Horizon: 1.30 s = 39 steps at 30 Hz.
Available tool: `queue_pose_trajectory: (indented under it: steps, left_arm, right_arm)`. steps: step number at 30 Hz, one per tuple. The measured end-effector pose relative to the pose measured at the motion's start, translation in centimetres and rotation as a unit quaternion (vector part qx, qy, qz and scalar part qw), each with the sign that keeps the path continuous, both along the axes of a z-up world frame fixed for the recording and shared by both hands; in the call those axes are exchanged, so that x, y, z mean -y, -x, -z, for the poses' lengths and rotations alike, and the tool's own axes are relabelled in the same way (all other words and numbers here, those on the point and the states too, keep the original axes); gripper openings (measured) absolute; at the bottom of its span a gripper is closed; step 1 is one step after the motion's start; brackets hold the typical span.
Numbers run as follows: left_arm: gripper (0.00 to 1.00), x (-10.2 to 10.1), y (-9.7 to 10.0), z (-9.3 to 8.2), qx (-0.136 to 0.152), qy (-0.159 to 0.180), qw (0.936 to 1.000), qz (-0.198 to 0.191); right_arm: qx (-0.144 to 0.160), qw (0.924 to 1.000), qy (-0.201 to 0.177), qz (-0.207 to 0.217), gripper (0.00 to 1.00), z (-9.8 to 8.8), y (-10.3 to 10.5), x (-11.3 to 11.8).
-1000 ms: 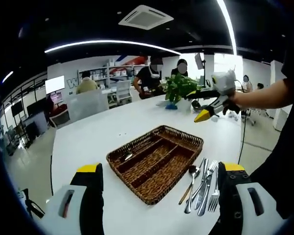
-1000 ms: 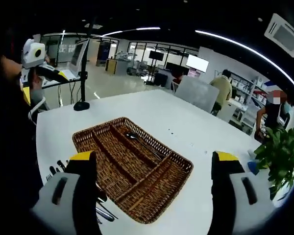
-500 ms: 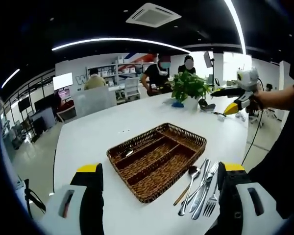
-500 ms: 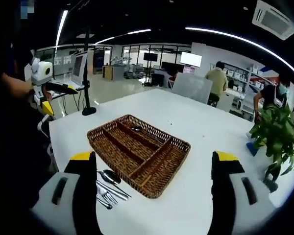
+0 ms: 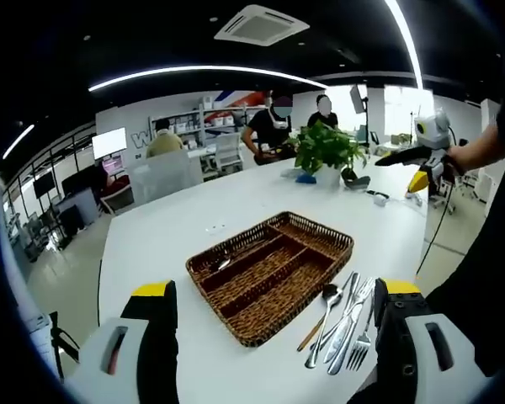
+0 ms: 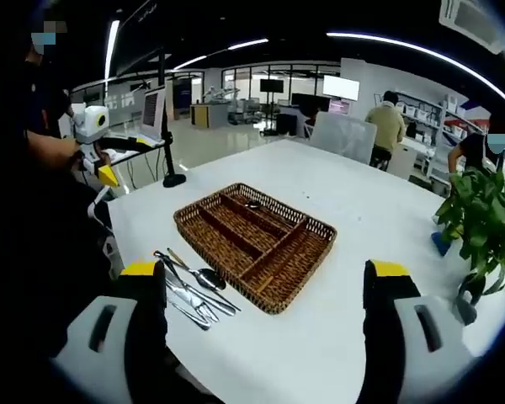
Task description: Arrange the knives, forks, and spoons in their matching storage slots by inserting each utensil handle-first until every utensil is classified and aligned in the correct compartment
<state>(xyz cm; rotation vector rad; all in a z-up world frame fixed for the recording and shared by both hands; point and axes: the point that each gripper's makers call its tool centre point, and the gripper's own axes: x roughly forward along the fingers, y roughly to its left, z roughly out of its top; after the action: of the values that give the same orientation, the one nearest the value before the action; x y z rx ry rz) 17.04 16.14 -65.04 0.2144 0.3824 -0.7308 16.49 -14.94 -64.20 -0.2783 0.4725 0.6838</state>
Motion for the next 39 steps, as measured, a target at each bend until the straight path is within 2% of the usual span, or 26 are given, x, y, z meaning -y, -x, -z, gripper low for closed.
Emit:
queue_pose_trajectory:
  steps: [1,3,5,8,11,13,15,17,19,21,30,32,33,35,39]
  left_arm:
    - [0.99,-0.2,0.0,0.0,-0.002,0.006,1.0000,0.001]
    - [0.99,-0.5,-0.1,0.1,-0.004,0.006,1.0000,0.001]
    - [0.99,-0.9,0.0,0.2,-0.006,0.001,1.0000,0.001]
    - [0.99,-1.5,-0.1,-0.1,-0.007,0.002,1.0000,-0.004]
    - [0.98,-1.6,-0.3,-0.2,-0.006,0.003,0.9999,-0.009]
    - [0.96,-1.6,-0.3,0.0,-0.008,-0.008,0.9999,-0.006]
    - [0.97,-1.5,-0.4,-0.1,-0.004,-0.013,0.9999,-0.004]
    - [0.99,-1.4,-0.6,-0.3,-0.001,-0.011,0.9999,-0.003]
    - [0.99,-1.1,-0.7,-0.6,-0.002,-0.008,1.0000,-0.001]
    - [0.99,-1.0,-0.9,-0.8,0.000,-0.008,1.0000,-0.002]
    - [0.98,0.2,-1.1,-0.7,-0.015,-0.016,0.9997,0.014]
    - [0.98,0.7,-0.8,-0.6,-0.024,-0.026,0.9990,0.028]
    - [0.98,1.4,-0.3,-0.5,-0.032,-0.038,0.9974,0.051]
    - [0.99,2.2,-0.2,-0.6,-0.028,-0.057,0.9962,0.059]
    - [0.98,3.4,-0.4,-0.1,-0.035,-0.062,0.9953,0.065]
  right_arm:
    - [-0.007,0.9999,-0.011,0.001,1.00,0.0,0.2,-0.3]
    - [0.009,0.9993,-0.027,0.024,1.00,-0.2,-0.4,-0.4]
    - [-0.003,0.9986,-0.040,0.036,1.00,0.2,-0.5,-1.1]
    - [0.004,0.9989,-0.031,0.034,1.00,0.2,-0.5,-1.6]
    - [0.017,0.9982,-0.032,0.048,1.00,-0.8,-1.1,-1.6]
    - [0.018,0.9977,-0.038,0.053,1.00,-1.2,-1.5,-1.5]
    - [0.039,0.9975,-0.015,0.057,1.00,-1.4,-2.0,-0.7]
    - [0.033,0.9983,0.000,0.048,1.00,-1.1,-1.9,-0.5]
    - [0.031,0.9978,-0.005,0.059,1.00,-1.1,-2.0,0.1]
    - [0.025,0.9972,-0.025,0.066,1.00,-1.1,-1.9,0.1]
    - [0.022,0.9977,-0.024,0.059,1.00,-0.6,-1.5,-0.6]
    - [0.024,0.9977,-0.028,0.057,1.00,-0.7,-1.5,-0.8]
    - [0.023,0.9976,-0.032,0.057,1.00,-0.7,-1.4,-0.9]
    - [0.018,0.9978,-0.034,0.054,1.00,-0.4,-1.3,-1.2]
    - [0.017,0.9980,-0.031,0.053,1.00,-0.2,-0.9,-1.0]
